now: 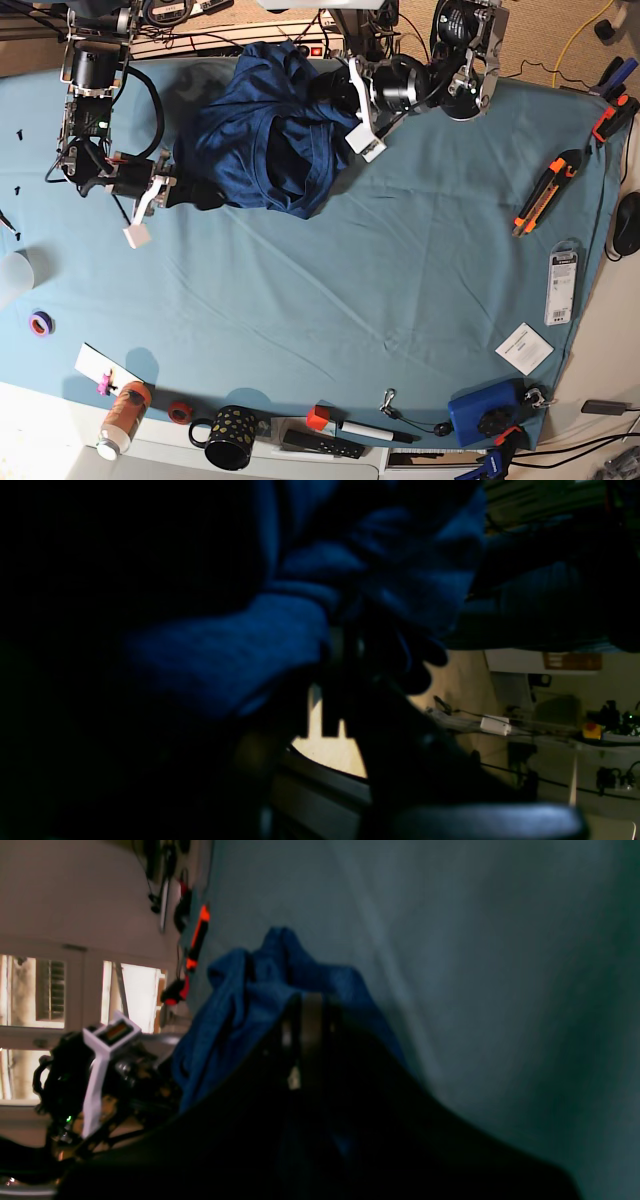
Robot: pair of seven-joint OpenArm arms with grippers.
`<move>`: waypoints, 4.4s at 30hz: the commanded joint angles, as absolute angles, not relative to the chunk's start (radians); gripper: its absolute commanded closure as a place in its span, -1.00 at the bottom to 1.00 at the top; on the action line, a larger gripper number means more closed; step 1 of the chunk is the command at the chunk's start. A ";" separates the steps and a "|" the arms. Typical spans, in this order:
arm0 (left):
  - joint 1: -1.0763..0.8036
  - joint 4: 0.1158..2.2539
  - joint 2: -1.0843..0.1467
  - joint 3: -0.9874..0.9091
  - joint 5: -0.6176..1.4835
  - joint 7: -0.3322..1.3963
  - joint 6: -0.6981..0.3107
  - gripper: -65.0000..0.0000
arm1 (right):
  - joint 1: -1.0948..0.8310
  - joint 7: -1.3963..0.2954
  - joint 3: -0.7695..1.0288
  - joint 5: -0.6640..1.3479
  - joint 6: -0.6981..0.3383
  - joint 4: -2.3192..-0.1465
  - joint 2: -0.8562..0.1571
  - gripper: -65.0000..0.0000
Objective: Layout the t-shirt on the table in an organized manner, then fold the t-shirt properly
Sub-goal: 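Grasp the shirt sides with both grippers and squeeze them together, then drag the held shirt toward the right gripper's side of the mat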
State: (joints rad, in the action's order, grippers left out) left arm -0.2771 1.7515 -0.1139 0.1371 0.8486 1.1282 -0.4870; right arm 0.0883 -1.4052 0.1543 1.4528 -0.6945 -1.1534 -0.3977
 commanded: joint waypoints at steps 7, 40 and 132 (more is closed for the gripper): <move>-0.229 1.766 -0.112 0.139 0.865 1.111 -0.492 1.00 | 0.049 -1.396 0.172 1.484 -0.696 -1.341 -0.413 1.00; -0.197 1.766 -0.112 0.139 0.837 1.106 -0.492 1.00 | -0.083 -1.396 0.194 1.145 -0.698 -1.577 -0.413 0.09; 0.282 1.471 0.157 0.640 0.554 0.933 -0.380 1.00 | -0.326 -1.396 1.101 1.352 -0.698 -1.558 -0.246 1.00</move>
State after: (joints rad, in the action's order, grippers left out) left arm 0.2604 1.4563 0.1322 0.6415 0.5415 0.9619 -0.3771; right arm -0.3264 -1.4136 1.0931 1.3258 -0.6971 -1.5402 -0.2295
